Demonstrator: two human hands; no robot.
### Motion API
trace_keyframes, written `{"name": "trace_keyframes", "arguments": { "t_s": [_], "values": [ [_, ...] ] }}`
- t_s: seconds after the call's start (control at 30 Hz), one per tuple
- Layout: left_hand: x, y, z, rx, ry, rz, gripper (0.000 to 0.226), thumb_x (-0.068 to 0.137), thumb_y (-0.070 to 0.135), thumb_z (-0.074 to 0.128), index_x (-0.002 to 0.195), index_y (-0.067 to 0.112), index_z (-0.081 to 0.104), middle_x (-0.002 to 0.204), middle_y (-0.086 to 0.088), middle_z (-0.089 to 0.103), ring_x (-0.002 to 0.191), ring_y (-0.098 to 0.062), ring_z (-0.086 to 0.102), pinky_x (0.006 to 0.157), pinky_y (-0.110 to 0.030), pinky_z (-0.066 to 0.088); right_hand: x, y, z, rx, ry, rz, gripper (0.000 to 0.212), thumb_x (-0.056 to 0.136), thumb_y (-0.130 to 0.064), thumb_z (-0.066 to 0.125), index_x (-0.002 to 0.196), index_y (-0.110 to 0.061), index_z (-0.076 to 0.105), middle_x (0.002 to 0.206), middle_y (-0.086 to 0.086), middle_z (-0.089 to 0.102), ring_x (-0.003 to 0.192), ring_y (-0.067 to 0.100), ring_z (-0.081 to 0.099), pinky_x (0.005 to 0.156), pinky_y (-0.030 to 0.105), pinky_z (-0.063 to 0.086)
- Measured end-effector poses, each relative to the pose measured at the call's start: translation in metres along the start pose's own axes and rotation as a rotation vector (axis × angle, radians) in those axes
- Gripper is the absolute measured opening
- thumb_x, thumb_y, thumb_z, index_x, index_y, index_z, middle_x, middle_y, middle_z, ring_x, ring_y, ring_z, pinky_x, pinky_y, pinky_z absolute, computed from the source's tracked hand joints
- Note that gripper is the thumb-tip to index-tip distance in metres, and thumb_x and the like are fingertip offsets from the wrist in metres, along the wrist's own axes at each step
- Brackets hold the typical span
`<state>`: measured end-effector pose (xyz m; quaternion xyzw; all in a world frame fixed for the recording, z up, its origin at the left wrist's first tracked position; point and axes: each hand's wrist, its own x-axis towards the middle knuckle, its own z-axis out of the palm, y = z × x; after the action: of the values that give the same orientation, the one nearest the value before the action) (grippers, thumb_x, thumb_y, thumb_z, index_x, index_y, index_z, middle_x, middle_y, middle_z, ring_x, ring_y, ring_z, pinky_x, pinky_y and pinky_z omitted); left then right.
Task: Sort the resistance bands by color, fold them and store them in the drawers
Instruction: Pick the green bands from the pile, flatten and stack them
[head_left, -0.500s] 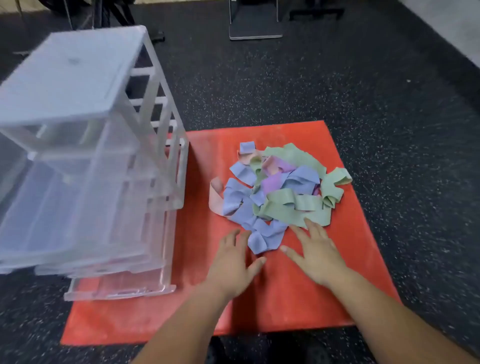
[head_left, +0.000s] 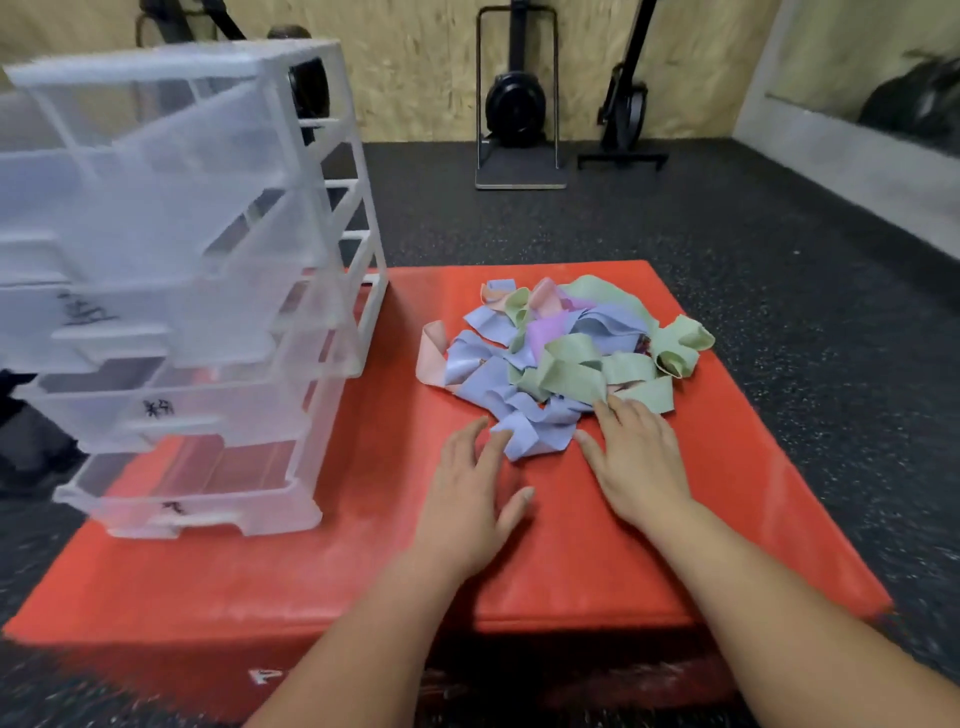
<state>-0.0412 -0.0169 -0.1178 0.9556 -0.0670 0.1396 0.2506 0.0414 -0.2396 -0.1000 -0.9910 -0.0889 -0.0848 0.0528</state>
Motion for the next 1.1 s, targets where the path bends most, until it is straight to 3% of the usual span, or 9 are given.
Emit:
{"name": "trace_keyframes", "arguments": {
  "t_s": [0.13, 0.27, 0.43, 0.57, 0.73, 0.8, 0.87, 0.97, 1.1],
  "values": [
    [-0.037, 0.011, -0.026, 0.053, -0.067, -0.045, 0.068, 0.094, 0.059, 0.049, 0.152, 0.024, 0.045, 0.151, -0.005, 0.042, 0.14, -0.029, 0.042, 0.119, -0.043, 0.037, -0.038, -0.008, -0.042, 0.116, 0.012, -0.07, 0.058, 0.105, -0.054, 0.041, 0.154, -0.023, 0.046, 0.155, 0.002, 0.049, 0.141, 0.025, 0.045, 0.113, 0.044, 0.039],
    [-0.056, 0.015, -0.04, 0.04, -0.017, -0.067, 0.058, 0.094, 0.052, 0.051, 0.144, 0.024, 0.054, 0.14, -0.001, 0.053, 0.128, -0.026, 0.049, 0.111, -0.038, 0.042, -0.077, -0.003, -0.047, 0.283, 0.099, -0.168, 0.042, 0.103, -0.049, 0.048, 0.137, -0.031, 0.064, 0.137, -0.007, 0.064, 0.126, 0.021, 0.058, 0.102, 0.045, 0.05],
    [-0.072, 0.022, -0.037, 0.01, -0.103, -0.066, 0.054, 0.092, 0.047, 0.058, 0.143, 0.028, 0.055, 0.136, 0.002, 0.055, 0.124, -0.025, 0.052, 0.109, -0.04, 0.043, -0.114, 0.011, -0.023, 0.341, -0.076, -0.179, 0.023, 0.099, -0.049, 0.057, 0.113, -0.04, 0.073, 0.117, -0.019, 0.07, 0.112, 0.014, 0.063, 0.095, 0.039, 0.05],
    [-0.058, 0.019, -0.029, -0.031, -0.091, -0.068, 0.052, 0.093, 0.043, 0.065, 0.142, 0.027, 0.057, 0.134, 0.002, 0.058, 0.121, -0.024, 0.054, 0.107, -0.039, 0.044, -0.108, 0.018, -0.019, 0.44, -0.005, -0.185, 0.006, 0.095, -0.038, 0.069, 0.097, -0.038, 0.074, 0.106, -0.022, 0.067, 0.105, 0.014, 0.064, 0.092, 0.036, 0.049],
    [-0.031, 0.023, -0.019, -0.124, -0.065, -0.08, 0.047, 0.095, 0.037, 0.068, 0.14, 0.028, 0.059, 0.126, 0.007, 0.064, 0.117, -0.02, 0.057, 0.103, -0.038, 0.047, -0.072, 0.021, -0.025, 0.634, 0.133, -0.167, 0.003, 0.086, -0.038, 0.07, 0.087, -0.035, 0.072, 0.101, -0.02, 0.068, 0.097, 0.006, 0.066, 0.087, 0.037, 0.053],
    [-0.022, 0.025, -0.014, -0.159, -0.068, -0.088, 0.048, 0.095, 0.036, 0.07, 0.14, 0.027, 0.059, 0.125, 0.008, 0.064, 0.113, -0.019, 0.058, 0.101, -0.038, 0.048, -0.059, 0.023, -0.026, 0.638, 0.161, -0.112, 0.005, 0.088, -0.035, 0.07, 0.093, -0.036, 0.069, 0.103, -0.017, 0.066, 0.096, 0.006, 0.064, 0.084, 0.038, 0.053],
    [-0.011, 0.026, -0.01, -0.172, -0.054, -0.089, 0.047, 0.095, 0.036, 0.07, 0.14, 0.027, 0.059, 0.126, 0.009, 0.063, 0.112, -0.016, 0.059, 0.096, -0.033, 0.048, -0.046, 0.031, -0.019, 0.5, 0.174, -0.019, 0.023, 0.09, -0.031, 0.071, 0.112, -0.038, 0.068, 0.116, -0.015, 0.062, 0.105, 0.014, 0.059, 0.086, 0.039, 0.052],
    [0.005, 0.029, -0.006, -0.173, -0.019, -0.108, 0.043, 0.096, 0.037, 0.07, 0.136, 0.028, 0.061, 0.124, 0.012, 0.064, 0.109, -0.013, 0.059, 0.087, -0.028, 0.045, -0.029, 0.045, -0.008, 0.295, 0.122, 0.098, 0.048, 0.089, -0.028, 0.071, 0.136, -0.026, 0.061, 0.132, -0.004, 0.061, 0.118, 0.027, 0.052, 0.091, 0.045, 0.052],
    [0.018, 0.033, 0.0, -0.17, 0.002, -0.106, 0.029, 0.094, 0.038, 0.069, 0.123, 0.032, 0.064, 0.115, 0.016, 0.063, 0.099, -0.012, 0.058, 0.078, -0.028, 0.044, -0.015, 0.056, 0.0, 0.246, 0.026, 0.152, 0.047, 0.092, -0.029, 0.069, 0.138, -0.027, 0.06, 0.126, -0.001, 0.067, 0.118, 0.03, 0.055, 0.091, 0.046, 0.052]
  ]
}}
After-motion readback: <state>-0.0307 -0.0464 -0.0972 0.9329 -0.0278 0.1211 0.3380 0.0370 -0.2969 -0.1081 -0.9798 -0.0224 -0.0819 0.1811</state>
